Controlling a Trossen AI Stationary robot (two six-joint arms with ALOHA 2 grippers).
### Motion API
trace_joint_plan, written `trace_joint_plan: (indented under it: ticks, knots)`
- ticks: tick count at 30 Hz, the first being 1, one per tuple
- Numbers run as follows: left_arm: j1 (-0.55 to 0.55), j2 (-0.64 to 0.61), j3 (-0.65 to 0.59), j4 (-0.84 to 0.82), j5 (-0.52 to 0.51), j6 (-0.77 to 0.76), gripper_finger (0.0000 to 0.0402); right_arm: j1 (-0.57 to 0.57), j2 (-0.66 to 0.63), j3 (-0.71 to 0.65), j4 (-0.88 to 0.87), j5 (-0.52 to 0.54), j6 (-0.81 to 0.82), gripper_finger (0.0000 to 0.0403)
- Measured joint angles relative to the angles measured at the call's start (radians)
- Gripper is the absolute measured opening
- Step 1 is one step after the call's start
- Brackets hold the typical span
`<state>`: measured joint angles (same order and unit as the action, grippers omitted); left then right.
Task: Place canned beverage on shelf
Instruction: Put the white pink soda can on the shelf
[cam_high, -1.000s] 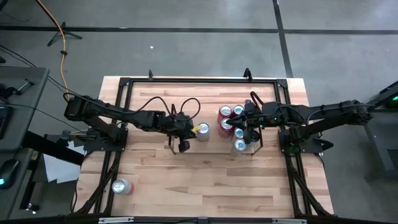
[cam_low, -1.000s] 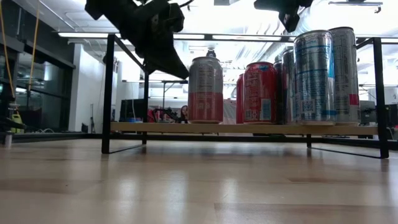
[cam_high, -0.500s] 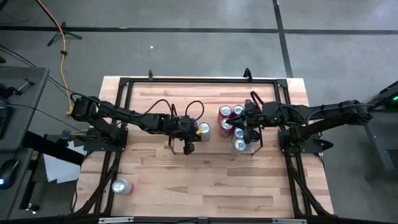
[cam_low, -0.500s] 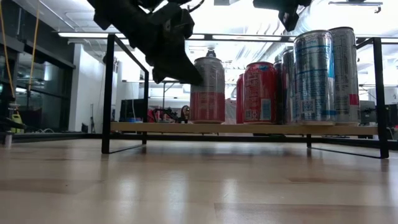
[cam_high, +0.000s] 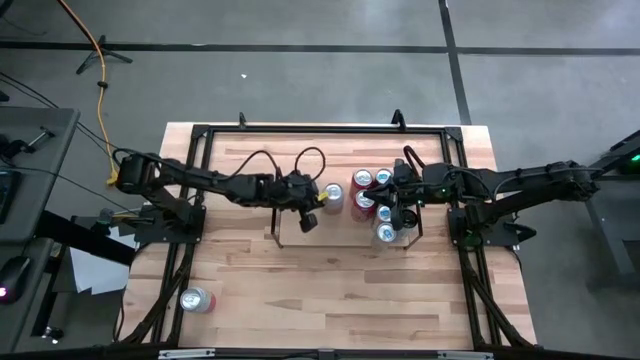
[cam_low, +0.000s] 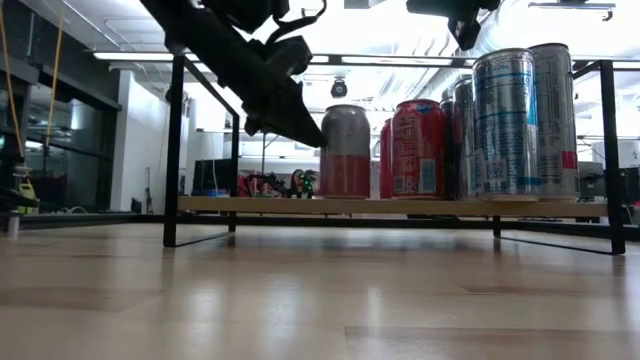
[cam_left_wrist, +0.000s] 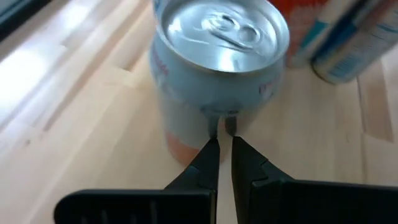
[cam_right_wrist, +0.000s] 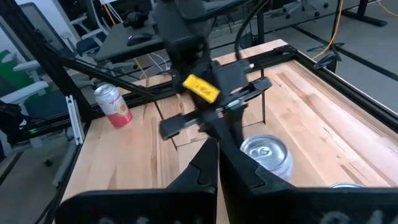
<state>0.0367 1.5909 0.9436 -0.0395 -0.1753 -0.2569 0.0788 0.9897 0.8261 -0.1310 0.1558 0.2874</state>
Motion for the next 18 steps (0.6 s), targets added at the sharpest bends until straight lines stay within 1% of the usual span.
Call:
trace_joint_plan:
  ticks: [5, 8, 15, 18]
  knots:
    - [0.032, 0.0, 0.0, 0.058, 0.004, 0.005, 0.0, 0.0, 0.0, 0.0, 0.0, 0.0, 0.0, 0.0]
    - [0.044, 0.0, 0.0, 0.098, 0.052, 0.006, 0.0, 0.0, 0.0, 0.0, 0.0, 0.0, 0.0, 0.0]
    - [0.033, 0.0, 0.0, 0.084, 0.066, 0.005, 0.0, 0.0, 0.0, 0.0, 0.0, -0.001, 0.0, 0.0]
    - [0.02, 0.0, 0.0, 0.091, 0.071, -0.018, 0.0, 0.0, 0.0, 0.0, 0.0, -0.001, 0.0, 0.0]
